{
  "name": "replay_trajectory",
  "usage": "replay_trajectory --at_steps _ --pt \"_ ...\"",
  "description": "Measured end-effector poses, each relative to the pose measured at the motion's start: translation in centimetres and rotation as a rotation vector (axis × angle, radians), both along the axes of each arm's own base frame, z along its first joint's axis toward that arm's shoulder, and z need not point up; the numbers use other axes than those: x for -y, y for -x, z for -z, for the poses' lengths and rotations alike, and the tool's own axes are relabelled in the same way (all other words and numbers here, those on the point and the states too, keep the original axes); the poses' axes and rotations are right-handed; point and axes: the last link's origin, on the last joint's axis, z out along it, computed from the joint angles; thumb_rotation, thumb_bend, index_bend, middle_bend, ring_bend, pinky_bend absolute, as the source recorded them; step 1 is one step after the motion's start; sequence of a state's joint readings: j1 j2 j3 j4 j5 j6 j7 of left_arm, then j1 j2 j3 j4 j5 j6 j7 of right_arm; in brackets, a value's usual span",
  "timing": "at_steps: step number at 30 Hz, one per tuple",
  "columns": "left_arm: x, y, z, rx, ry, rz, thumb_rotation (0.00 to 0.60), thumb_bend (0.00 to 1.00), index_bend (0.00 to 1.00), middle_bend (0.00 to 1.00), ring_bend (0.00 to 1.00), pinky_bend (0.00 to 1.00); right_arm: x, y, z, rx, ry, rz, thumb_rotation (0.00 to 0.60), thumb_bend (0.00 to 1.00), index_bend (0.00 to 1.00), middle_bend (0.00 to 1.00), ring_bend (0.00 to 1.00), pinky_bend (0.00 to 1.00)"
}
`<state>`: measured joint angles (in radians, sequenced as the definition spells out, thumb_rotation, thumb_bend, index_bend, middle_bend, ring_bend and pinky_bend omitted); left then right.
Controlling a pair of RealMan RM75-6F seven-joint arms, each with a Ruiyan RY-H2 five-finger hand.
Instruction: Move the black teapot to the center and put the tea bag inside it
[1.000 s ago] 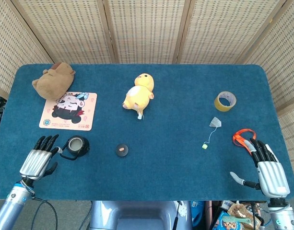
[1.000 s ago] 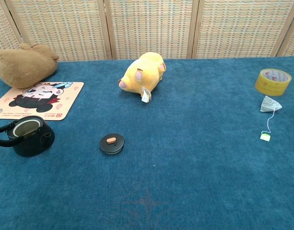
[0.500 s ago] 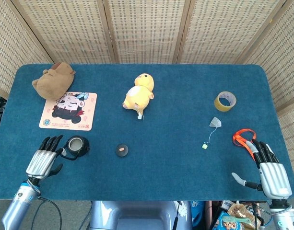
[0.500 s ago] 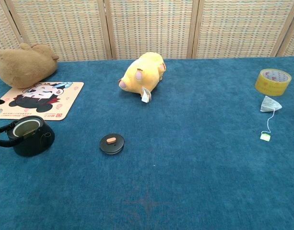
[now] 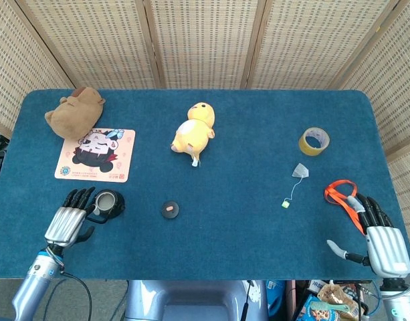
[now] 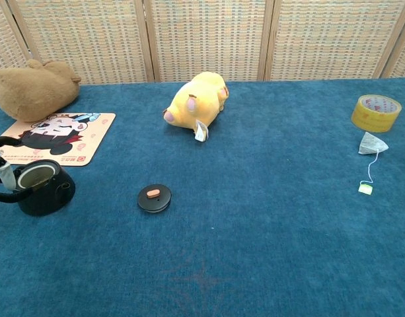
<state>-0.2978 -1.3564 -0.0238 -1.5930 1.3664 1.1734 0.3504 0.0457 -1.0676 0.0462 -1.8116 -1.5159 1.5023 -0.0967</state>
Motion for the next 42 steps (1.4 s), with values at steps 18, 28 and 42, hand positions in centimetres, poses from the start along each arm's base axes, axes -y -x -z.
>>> replay_trajectory --at_steps 18,28,42 --pt "-0.4 -0.1 1.2 0.056 0.023 -0.029 0.600 0.37 0.54 0.00 0.00 0.00 0.1 0.0 0.0 -0.002 0.000 0.002 0.244 0.35 0.07 0.12 0.01 0.24" --pt "-0.4 0.0 1.3 0.047 0.022 -0.033 0.600 0.43 0.56 0.00 0.00 0.00 0.0 -0.2 0.2 0.000 -0.003 -0.004 0.242 0.35 0.07 0.12 0.01 0.24" --pt "-0.7 -0.4 1.0 0.071 0.007 -0.020 0.600 0.52 0.57 0.00 0.00 0.00 0.6 -0.6 0.6 -0.001 -0.021 -0.020 0.244 0.35 0.07 0.12 0.01 0.24"
